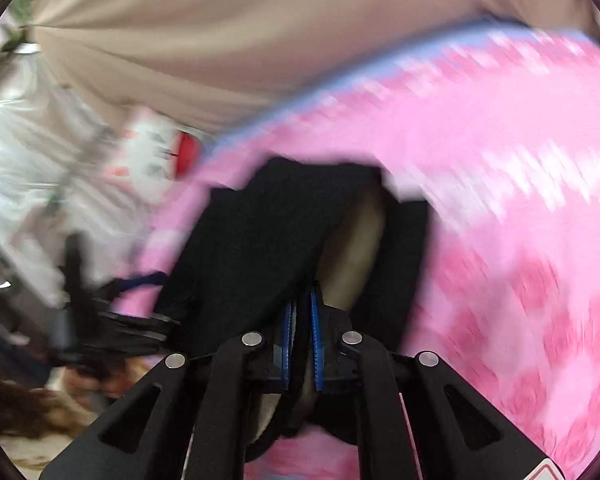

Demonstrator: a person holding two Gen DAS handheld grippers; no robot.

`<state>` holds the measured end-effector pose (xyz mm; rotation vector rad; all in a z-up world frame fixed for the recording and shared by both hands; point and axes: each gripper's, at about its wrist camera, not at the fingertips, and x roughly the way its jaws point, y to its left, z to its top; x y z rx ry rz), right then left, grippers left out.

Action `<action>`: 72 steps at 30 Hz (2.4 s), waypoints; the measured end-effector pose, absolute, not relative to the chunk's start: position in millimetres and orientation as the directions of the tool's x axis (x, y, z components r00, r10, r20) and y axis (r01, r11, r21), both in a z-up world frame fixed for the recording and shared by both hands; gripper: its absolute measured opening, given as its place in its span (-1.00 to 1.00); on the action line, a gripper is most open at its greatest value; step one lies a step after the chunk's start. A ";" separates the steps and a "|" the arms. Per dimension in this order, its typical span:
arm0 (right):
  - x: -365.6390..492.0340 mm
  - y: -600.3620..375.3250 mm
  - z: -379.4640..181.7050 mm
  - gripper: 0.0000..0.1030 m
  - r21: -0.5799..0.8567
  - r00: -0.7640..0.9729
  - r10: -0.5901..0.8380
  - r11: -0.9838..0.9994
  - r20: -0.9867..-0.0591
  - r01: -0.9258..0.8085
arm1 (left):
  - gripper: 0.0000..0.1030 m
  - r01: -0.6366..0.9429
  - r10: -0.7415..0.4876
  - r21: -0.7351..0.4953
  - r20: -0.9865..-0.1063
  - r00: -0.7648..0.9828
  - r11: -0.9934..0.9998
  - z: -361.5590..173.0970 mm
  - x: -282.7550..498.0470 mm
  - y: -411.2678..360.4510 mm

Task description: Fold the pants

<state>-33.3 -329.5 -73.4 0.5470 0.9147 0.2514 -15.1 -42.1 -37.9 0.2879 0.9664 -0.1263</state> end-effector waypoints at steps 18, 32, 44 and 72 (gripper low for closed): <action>33.3 -332.0 -32.8 0.36 0.355 0.638 0.229 0.932 -0.735 0.074 | 0.91 0.197 0.043 0.202 -0.794 0.606 0.960 -35.3 -5.1 -34.1; 26.9 -324.9 -40.0 -0.58 0.214 0.599 0.054 0.957 -0.799 0.198 | 0.91 0.222 -0.054 0.091 -0.818 0.572 0.971 -38.8 6.0 -25.4; -21.5 -270.9 9.4 -0.39 0.376 0.694 0.239 0.925 -0.680 0.049 | 0.91 0.206 -0.076 0.048 -0.828 0.556 0.977 -44.7 13.7 -19.3; 88.9 -138.1 -20.1 -0.54 0.269 0.535 0.311 0.950 -0.786 -0.157 | 0.91 0.166 -0.024 0.109 -0.765 0.643 0.980 -19.8 -17.3 18.9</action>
